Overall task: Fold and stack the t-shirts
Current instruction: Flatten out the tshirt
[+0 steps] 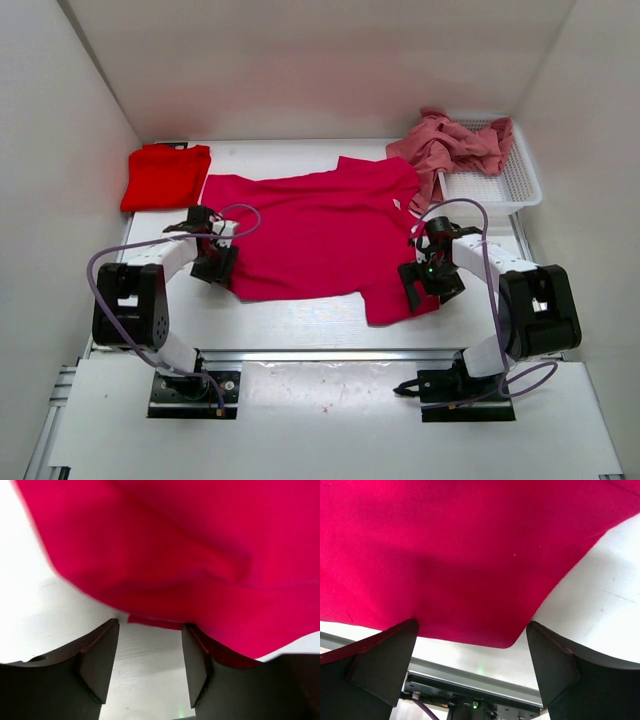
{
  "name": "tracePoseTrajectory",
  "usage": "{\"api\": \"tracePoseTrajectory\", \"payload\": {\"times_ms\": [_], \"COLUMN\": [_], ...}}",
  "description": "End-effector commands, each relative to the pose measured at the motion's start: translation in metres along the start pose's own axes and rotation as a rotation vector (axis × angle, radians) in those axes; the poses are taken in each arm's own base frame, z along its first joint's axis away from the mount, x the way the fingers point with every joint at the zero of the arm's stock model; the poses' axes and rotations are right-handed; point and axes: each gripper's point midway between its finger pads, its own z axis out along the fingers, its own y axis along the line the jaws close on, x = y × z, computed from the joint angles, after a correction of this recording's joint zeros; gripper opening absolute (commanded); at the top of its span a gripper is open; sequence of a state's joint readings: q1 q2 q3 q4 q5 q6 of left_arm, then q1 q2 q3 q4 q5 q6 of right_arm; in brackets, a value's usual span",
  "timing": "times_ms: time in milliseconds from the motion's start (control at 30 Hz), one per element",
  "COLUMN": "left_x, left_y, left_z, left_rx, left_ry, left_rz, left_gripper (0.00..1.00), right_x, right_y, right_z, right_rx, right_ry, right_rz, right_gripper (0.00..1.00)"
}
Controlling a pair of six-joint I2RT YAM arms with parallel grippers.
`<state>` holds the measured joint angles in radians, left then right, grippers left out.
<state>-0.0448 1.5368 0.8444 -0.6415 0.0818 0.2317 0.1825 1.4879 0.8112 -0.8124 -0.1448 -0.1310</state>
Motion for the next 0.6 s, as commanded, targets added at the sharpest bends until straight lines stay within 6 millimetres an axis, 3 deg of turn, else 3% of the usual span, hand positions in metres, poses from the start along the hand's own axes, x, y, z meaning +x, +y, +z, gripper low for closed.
{"api": "tracePoseTrajectory", "payload": {"times_ms": [0,200,267,300,333,367,400,433,500,567], "left_x": [-0.019,-0.026,-0.025,-0.028,-0.029,-0.032,-0.033,-0.036,-0.041,-0.042], "left_y": [0.005,0.002,0.000,0.000,0.004,0.005,0.006,0.008,0.017,0.039], "left_z": [-0.002,0.008,0.012,0.012,0.011,0.009,0.006,0.003,-0.010,-0.027], "left_rx": [-0.019,-0.016,-0.009,-0.004,-0.022,-0.028,-0.023,-0.019,-0.029,-0.058], "left_ry": [-0.037,-0.009,0.013,0.008,0.005,-0.008,-0.010,-0.022,-0.047,-0.083], "left_rz": [0.009,0.031,0.043,0.047,0.031,0.031,0.027,0.025,0.007,-0.053], "left_gripper": [0.62,0.45,0.27,0.14,0.04,0.00,0.00,0.00,0.00,0.00], "right_x": [0.000,0.001,0.001,-0.001,0.000,-0.003,-0.007,-0.011,-0.017,-0.026], "right_y": [0.000,-0.002,0.002,0.005,0.006,0.006,0.005,0.007,0.008,0.012], "right_z": [0.005,0.008,0.009,0.009,0.009,0.009,0.008,0.007,0.005,0.002], "right_rx": [-0.011,-0.014,-0.026,-0.034,-0.037,-0.037,-0.036,-0.038,-0.048,-0.061], "right_ry": [-0.002,0.014,0.017,0.012,0.017,0.012,-0.003,-0.017,-0.044,-0.076], "right_rz": [0.016,0.015,0.008,-0.006,-0.008,-0.011,-0.008,-0.025,-0.035,-0.061], "right_gripper": [0.91,0.83,0.77,0.71,0.54,0.44,0.26,0.16,0.03,0.00]}}
